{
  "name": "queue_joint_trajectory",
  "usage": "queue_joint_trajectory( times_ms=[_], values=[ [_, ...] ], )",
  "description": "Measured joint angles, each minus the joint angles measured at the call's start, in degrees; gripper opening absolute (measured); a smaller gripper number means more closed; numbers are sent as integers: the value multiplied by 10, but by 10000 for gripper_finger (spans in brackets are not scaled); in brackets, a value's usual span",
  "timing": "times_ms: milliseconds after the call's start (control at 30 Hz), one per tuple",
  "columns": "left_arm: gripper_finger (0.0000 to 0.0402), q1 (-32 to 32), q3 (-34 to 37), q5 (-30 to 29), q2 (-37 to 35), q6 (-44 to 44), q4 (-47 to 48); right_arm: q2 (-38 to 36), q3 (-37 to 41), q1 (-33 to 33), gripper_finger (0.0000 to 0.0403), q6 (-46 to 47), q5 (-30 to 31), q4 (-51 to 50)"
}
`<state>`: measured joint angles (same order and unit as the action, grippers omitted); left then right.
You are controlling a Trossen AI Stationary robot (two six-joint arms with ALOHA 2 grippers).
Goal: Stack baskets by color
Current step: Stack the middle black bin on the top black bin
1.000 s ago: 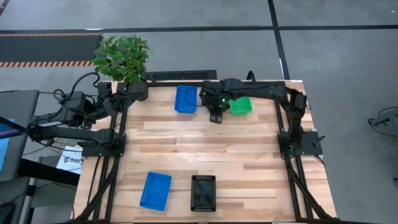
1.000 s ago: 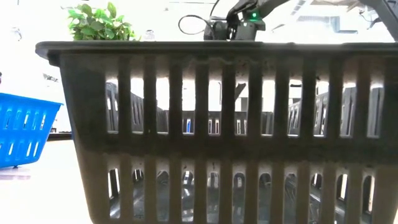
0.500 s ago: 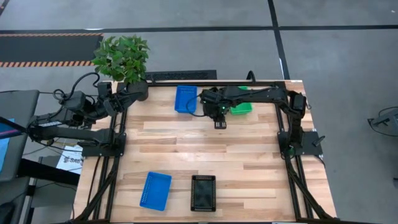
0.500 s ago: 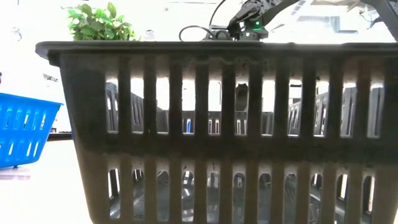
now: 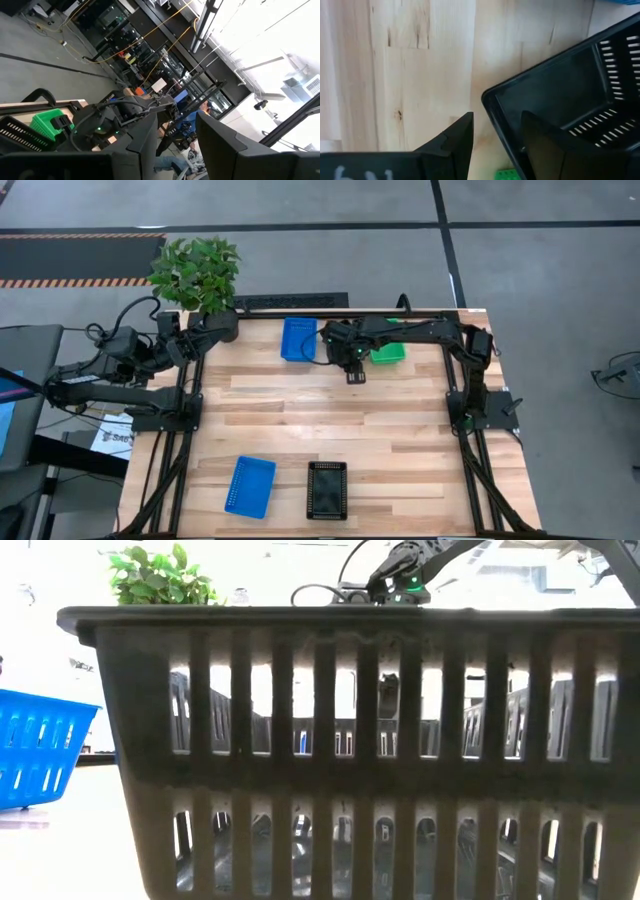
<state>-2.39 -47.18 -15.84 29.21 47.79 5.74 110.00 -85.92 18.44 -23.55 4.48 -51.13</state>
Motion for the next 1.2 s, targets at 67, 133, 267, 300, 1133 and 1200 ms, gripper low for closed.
queue_joint_trajectory(
  times_ms=[67,133,267,300,1133,1200],
  values=[
    [122,0,0,0,0,0,0,0,0,-1,185,-11,-2,0],
    [122,0,0,0,0,0,0,0,0,0,186,-18,-3,3],
    [122,0,0,0,0,0,0,0,0,0,187,-22,-5,0],
    [122,0,0,0,0,0,0,0,0,0,186,-22,-5,0],
    [122,0,0,0,0,5,0,51,0,-3,181,-69,-22,-22],
    [122,0,0,0,0,5,0,55,-1,-4,178,-69,-16,-19]
  ],
)
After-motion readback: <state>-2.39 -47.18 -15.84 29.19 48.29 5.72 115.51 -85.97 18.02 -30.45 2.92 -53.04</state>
